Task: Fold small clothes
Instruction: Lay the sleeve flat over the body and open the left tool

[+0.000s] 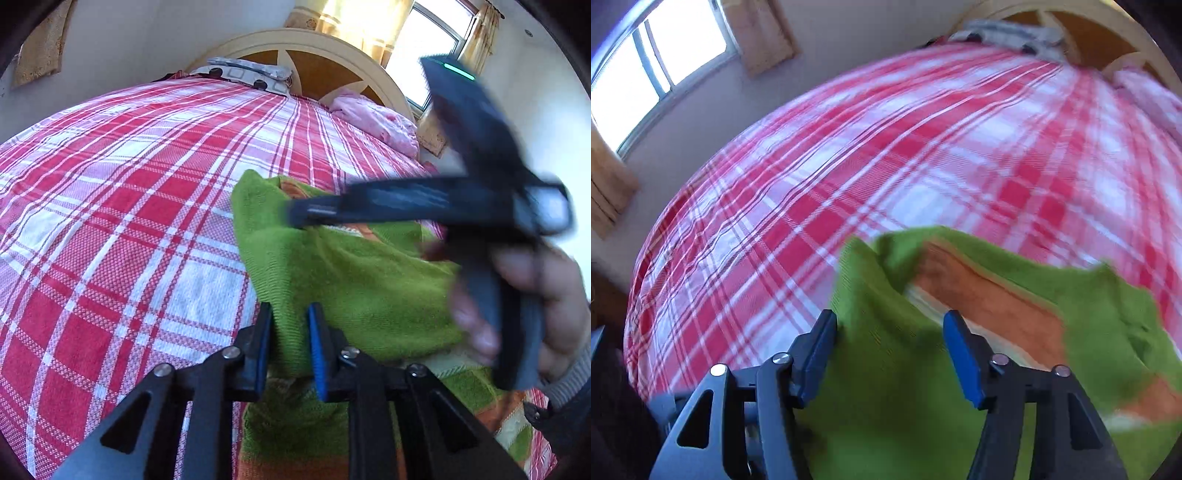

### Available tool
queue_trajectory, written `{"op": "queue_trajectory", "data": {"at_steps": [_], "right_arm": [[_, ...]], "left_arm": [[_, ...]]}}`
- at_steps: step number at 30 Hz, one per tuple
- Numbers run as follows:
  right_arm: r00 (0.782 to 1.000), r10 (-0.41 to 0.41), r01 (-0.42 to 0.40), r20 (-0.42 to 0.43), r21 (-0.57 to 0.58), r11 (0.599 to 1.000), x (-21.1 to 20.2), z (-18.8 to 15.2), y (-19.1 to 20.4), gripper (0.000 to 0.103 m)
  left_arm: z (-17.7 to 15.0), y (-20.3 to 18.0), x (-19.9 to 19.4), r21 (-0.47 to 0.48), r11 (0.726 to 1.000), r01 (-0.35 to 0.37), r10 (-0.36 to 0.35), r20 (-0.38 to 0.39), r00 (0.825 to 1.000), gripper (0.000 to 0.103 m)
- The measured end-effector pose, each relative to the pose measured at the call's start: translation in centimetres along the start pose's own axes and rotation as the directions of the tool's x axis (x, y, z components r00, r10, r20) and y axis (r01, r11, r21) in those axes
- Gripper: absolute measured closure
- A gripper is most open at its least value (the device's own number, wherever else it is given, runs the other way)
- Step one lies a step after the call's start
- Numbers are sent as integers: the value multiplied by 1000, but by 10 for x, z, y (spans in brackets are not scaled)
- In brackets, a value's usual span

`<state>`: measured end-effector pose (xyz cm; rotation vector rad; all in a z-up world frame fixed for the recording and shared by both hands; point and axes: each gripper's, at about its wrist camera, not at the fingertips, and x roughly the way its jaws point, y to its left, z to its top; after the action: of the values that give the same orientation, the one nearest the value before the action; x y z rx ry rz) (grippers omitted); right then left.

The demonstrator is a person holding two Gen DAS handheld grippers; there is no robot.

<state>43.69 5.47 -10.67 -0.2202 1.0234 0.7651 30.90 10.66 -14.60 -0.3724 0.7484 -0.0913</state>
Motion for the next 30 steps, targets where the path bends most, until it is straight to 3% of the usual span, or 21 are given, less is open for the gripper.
{"op": "queue_trajectory", "data": {"at_steps": [3,5,8,9,11,13,15,16,17,18,20,25,30], "right_arm": [[997,-9,1,79,89,996,-51,-37,-39,42],[991,-64,43,118,170,984,-91,-72,-76,42],[954,-277,220,119,353,910,-147,-134,-141,42],[944,-312,246,104,404,881,-156,-150,-156,42],[947,-312,240,74,478,845,-166,-176,-181,50],[958,-278,199,76,521,830,-166,-196,-195,55],[966,-242,157,95,528,835,-166,-201,-197,56],[968,-228,136,108,539,831,-163,-201,-199,65],[968,-222,127,113,542,831,-162,-201,-196,88],[969,-218,121,121,535,836,-160,-199,-194,97],[964,-224,123,140,511,851,-160,-197,-188,99],[926,-317,181,207,492,852,-185,-205,-181,100],[944,-309,214,119,492,844,-167,-214,-193,99]], "left_arm": [[-2,1,-9,-7,1000,-12,12,40,999,73],[-3,1,-13,-9,1000,-23,24,56,998,67],[-2,0,-13,0,998,-61,61,69,996,51],[-3,-2,-14,9,997,-70,69,72,995,47],[-2,-6,-13,35,996,-84,81,81,993,45],[-2,-13,-12,65,989,-131,125,88,988,34],[-1,-18,-8,96,983,-157,147,97,984,33],[-1,-22,-7,116,978,-173,162,98,982,30],[-2,-26,-6,136,972,-193,181,96,979,27],[-2,-28,-5,150,965,-216,203,95,975,21],[-4,-33,-3,176,953,-245,231,98,968,21],[-7,-40,1,227,933,-280,267,87,960,17],[-7,-42,9,250,923,-293,287,62,956,17]]}}
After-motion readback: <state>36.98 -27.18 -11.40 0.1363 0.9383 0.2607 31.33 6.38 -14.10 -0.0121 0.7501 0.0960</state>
